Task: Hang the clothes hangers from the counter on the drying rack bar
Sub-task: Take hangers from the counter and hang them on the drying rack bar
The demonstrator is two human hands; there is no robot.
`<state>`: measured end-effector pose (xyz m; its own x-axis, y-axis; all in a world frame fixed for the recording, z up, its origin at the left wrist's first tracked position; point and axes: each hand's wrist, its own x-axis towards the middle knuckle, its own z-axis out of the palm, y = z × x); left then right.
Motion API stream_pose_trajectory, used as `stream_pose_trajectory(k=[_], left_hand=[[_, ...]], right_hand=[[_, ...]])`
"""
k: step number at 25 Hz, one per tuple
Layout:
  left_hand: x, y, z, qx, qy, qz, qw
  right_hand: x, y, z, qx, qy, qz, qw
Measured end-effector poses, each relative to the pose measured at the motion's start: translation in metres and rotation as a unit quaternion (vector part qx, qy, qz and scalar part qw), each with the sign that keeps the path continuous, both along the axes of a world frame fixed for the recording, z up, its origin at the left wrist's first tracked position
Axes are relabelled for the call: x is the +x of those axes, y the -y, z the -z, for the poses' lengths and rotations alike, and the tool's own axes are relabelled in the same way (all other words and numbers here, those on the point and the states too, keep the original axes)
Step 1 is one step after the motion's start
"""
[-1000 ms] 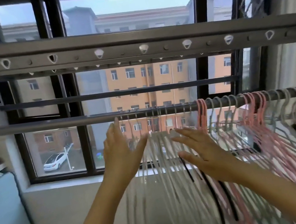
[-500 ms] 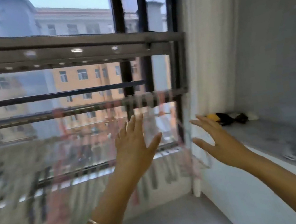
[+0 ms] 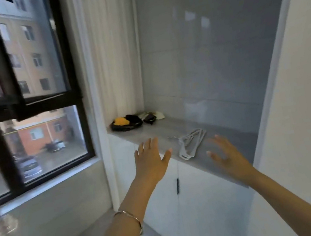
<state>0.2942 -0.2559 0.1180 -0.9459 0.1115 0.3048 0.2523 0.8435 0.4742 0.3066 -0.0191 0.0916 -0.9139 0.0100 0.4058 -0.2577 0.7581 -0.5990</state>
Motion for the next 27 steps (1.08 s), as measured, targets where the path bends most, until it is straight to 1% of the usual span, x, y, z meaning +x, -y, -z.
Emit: stream_pose_trajectory(k=[4,7,8,12,14,17,20,22,23,25,27], left_hand=[[-0.118,-0.044,0.044,0.000,0.051,0.043,0.998],[-0.193,-0.071,0.076,-0.003,0.094,0.074,0.993],[-0.213,-0.078,0.086,-0.005,0.105,0.079,0.991],[-0.290,-0.104,0.132,-0.018,0.168,0.088,0.982],[-0.326,-0.118,0.155,-0.023,0.191,0.084,0.978],[-0.378,-0.142,0.181,0.007,0.225,0.084,0.971],[-0.433,-0.167,0.207,0.033,0.254,0.078,0.964],[-0.454,-0.181,0.225,0.038,0.275,0.061,0.959],[-0.457,-0.188,0.231,0.021,0.279,0.053,0.959],[-0.458,-0.198,0.244,-0.037,0.255,0.044,0.965],[-0.456,-0.201,0.248,-0.066,0.215,0.034,0.974]], right_hand=[[-0.092,-0.036,0.034,-0.045,0.038,0.039,0.998],[-0.158,-0.049,0.065,-0.094,0.050,0.079,0.991],[-0.178,-0.052,0.079,-0.098,0.055,0.087,0.990],[-0.254,-0.066,0.131,-0.089,0.137,0.092,0.982],[-0.294,-0.074,0.152,-0.103,0.168,0.103,0.975],[-0.354,-0.083,0.172,-0.127,0.183,0.126,0.967],[-0.410,-0.094,0.199,-0.118,0.206,0.155,0.959],[-0.438,-0.101,0.217,-0.112,0.200,0.204,0.952],[-0.444,-0.102,0.220,-0.104,0.181,0.231,0.950],[-0.451,-0.099,0.227,-0.079,0.139,0.262,0.952],[-0.454,-0.096,0.235,-0.044,0.125,0.270,0.954]])
